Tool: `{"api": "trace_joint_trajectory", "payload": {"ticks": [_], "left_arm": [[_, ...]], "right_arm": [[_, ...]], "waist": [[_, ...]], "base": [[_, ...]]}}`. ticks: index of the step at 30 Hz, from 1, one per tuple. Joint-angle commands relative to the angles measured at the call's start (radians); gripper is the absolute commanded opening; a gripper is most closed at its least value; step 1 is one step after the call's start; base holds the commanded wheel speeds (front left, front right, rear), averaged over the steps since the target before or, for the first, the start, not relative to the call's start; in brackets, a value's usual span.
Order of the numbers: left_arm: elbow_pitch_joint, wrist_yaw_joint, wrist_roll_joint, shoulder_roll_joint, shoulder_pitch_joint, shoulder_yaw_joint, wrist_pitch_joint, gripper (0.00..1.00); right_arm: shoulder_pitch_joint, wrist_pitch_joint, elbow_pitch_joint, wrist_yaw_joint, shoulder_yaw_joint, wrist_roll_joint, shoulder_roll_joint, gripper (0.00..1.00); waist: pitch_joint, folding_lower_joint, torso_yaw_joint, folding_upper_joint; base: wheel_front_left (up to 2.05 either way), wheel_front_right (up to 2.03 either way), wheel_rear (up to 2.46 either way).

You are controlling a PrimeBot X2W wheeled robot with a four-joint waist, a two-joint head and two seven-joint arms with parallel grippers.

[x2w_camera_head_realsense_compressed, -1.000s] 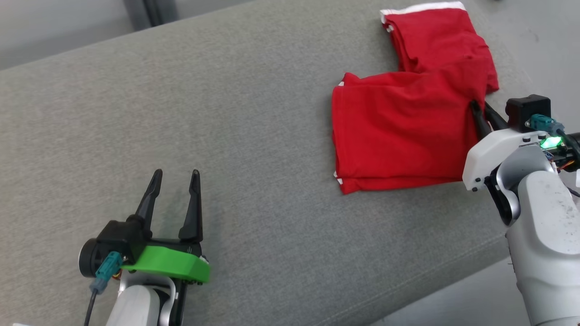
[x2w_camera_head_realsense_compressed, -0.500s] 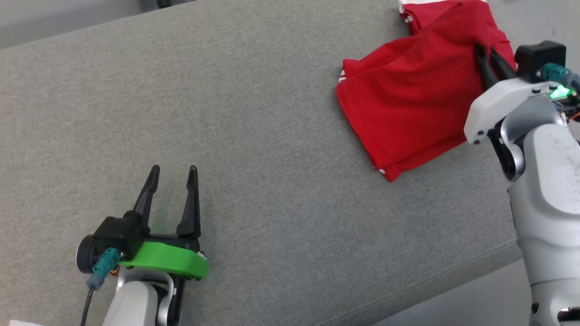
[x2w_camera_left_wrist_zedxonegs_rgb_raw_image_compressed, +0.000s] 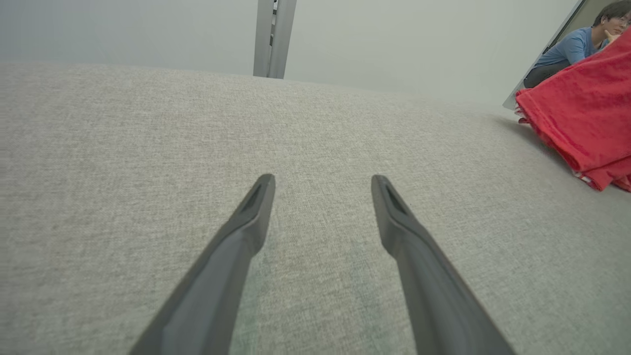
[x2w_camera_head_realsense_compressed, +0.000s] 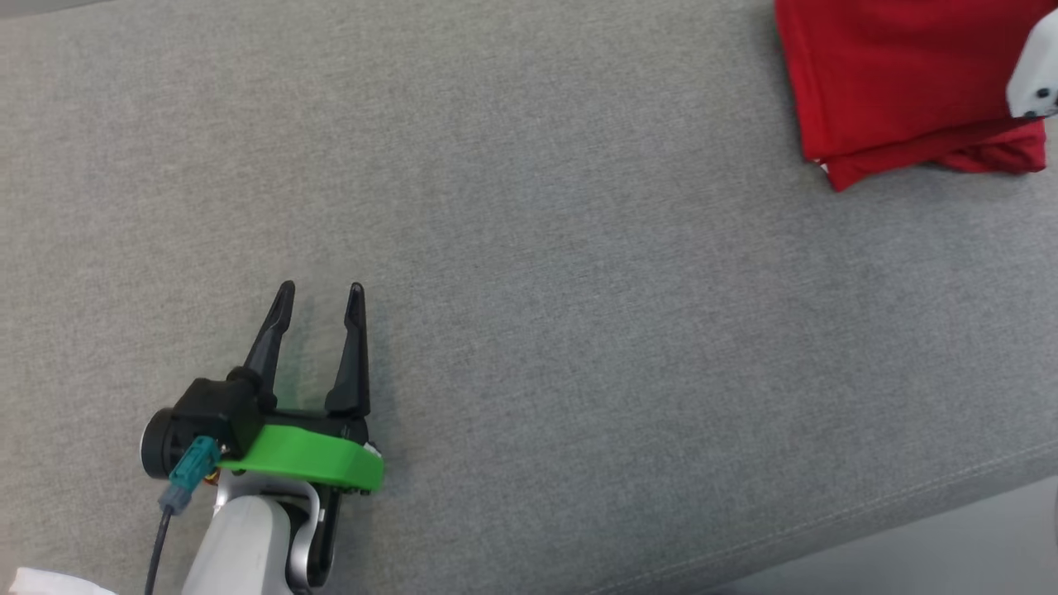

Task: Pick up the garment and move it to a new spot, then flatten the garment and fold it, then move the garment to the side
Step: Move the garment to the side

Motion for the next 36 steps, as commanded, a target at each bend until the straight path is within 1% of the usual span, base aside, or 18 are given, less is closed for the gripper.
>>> {"api": "trace_joint_trajectory", "payload": {"ticks": [1,2,6,11,12,13,14,16,18,22,25,30,36], "left_arm": [[-0.003,-0.004,-0.002,0.002,-0.022,-0.002,0.0,1.0],[-0.003,-0.004,-0.002,0.002,-0.023,-0.004,0.0,1.0],[-0.005,-0.004,-0.003,0.001,-0.028,-0.005,0.0,1.0],[-0.007,-0.004,-0.002,0.005,-0.037,-0.012,0.0,1.0],[-0.007,-0.004,-0.001,0.006,-0.039,-0.012,0.0,1.0],[-0.008,-0.004,-0.001,0.007,-0.04,-0.012,0.0,1.0],[-0.008,-0.004,0.0,0.008,-0.04,-0.013,0.0,1.0],[-0.008,-0.004,0.004,0.01,-0.037,-0.011,0.0,1.0],[-0.007,-0.004,0.006,0.012,-0.031,-0.008,0.0,1.0],[-0.009,-0.004,0.011,0.017,-0.018,-0.002,0.0,1.0],[-0.009,-0.004,0.015,0.022,-0.013,0.0,0.0,1.0],[-0.005,-0.004,0.014,0.024,-0.006,-0.001,0.0,1.0],[-0.003,-0.003,0.013,0.024,0.004,0.018,0.0,1.0]], "right_arm": [[-0.013,0.005,0.011,-0.002,-0.017,-0.011,-0.024,0.0],[-0.021,0.008,0.022,-0.002,-0.032,-0.021,-0.047,0.0],[-0.03,0.022,0.056,-0.002,-0.094,-0.054,-0.094,0.0],[-0.031,0.015,0.118,-0.002,-0.194,-0.101,-0.133,0.0],[-0.025,0.012,0.131,-0.002,-0.219,-0.115,-0.137,0.06],[-0.02,0.003,0.135,-0.002,-0.244,-0.126,-0.133,0.24],[-0.014,-0.02,0.129,-0.002,-0.274,-0.142,-0.121,1.0],[0.006,-0.049,0.116,-0.002,-0.338,-0.178,-0.095,1.0],[0.012,-0.07,0.113,-0.002,-0.373,-0.203,-0.061,1.0],[0.019,-0.115,0.107,-0.002,-0.397,-0.252,-0.016,1.0],[0.013,-0.152,0.123,-0.002,-0.391,-0.263,0.017,1.0],[-0.005,-0.206,0.153,-0.002,-0.357,-0.276,0.049,1.0],[-0.024,-0.277,0.185,-0.002,-0.293,-0.271,0.076,1.0]], "waist": [[0.025,0.0,0.029,0.0],[0.03,0.0,0.036,0.0],[0.043,0.0,0.054,0.0],[0.058,0.0,0.073,0.0],[0.061,0.0,0.076,0.0],[0.062,0.0,0.078,0.0],[0.063,0.0,0.079,0.0],[0.063,0.0,0.08,0.0],[0.061,0.0,0.079,0.0],[0.054,0.0,0.072,0.0],[0.043,0.0,0.063,0.0],[0.009,0.0,0.054,0.0],[-0.055,0.0,0.066,0.0]], "base": [[0.0,0.0,0.0],[0.0,0.0,0.0],[0.0,0.0,0.0],[0.0,0.0,0.0],[0.0,0.0,0.0],[0.0,0.0,0.0],[0.0,0.0,0.0],[0.0,0.0,0.0],[0.0,0.0,0.0],[0.0,0.0,0.0],[0.0,0.0,0.0],[0.0,0.0,0.0],[0.0,0.0,0.0]]}}
